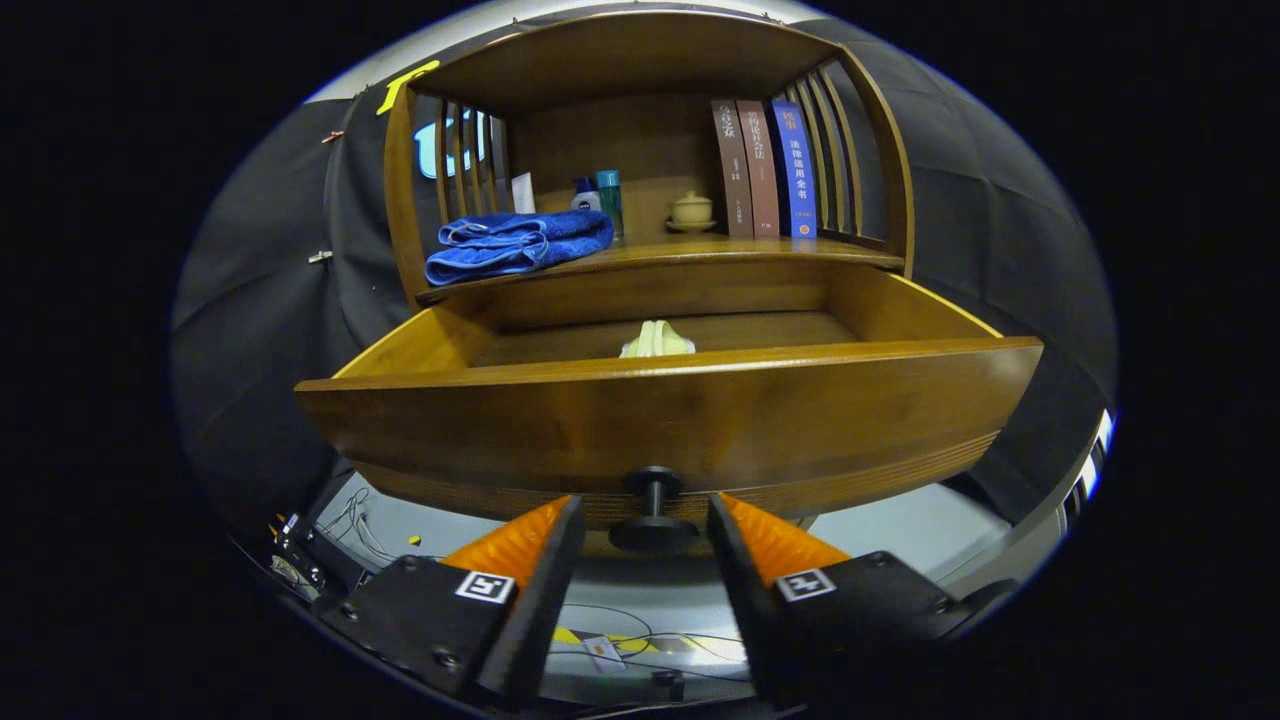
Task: Pull open the drawer, take out the items inside it, and place them on the countertop above the cabinet.
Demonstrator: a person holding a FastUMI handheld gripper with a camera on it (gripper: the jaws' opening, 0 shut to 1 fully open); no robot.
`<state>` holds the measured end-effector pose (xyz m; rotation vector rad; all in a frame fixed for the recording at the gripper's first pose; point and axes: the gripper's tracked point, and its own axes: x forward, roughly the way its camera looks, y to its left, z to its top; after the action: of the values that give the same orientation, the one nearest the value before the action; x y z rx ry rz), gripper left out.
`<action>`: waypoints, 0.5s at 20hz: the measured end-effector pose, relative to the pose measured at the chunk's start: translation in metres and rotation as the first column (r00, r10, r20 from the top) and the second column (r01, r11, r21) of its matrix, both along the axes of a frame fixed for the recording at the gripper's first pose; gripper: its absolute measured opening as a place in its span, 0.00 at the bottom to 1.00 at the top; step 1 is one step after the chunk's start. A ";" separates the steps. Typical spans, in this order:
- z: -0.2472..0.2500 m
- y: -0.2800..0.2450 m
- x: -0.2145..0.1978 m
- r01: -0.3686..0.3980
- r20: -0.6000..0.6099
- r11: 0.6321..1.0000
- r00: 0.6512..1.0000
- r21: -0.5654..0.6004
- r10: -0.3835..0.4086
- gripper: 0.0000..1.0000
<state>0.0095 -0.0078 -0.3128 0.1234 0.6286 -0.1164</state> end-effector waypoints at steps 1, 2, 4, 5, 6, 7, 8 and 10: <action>0.005 0.001 -0.002 -0.002 0.003 1.000 1.000 -0.003 0.002 0.80; 0.013 0.002 -0.003 -0.003 0.007 1.000 1.000 -0.002 0.003 0.89; 0.030 0.004 -0.004 -0.003 0.012 1.000 1.000 0.005 0.003 0.89; 0.043 0.002 -0.002 0.003 0.014 1.000 1.000 0.008 -0.003 0.89; 0.057 0.000 0.002 0.008 0.024 1.000 1.000 0.015 -0.009 0.90; 0.072 -0.001 0.012 0.014 0.034 1.000 0.999 0.020 -0.015 0.91; 0.084 -0.003 0.023 0.017 0.044 1.000 0.999 0.022 -0.018 0.95; 0.100 -0.007 0.045 0.024 0.040 0.999 0.999 0.023 -0.024 1.00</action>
<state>0.0540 -0.0145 -0.2123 0.1546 0.5888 -0.1299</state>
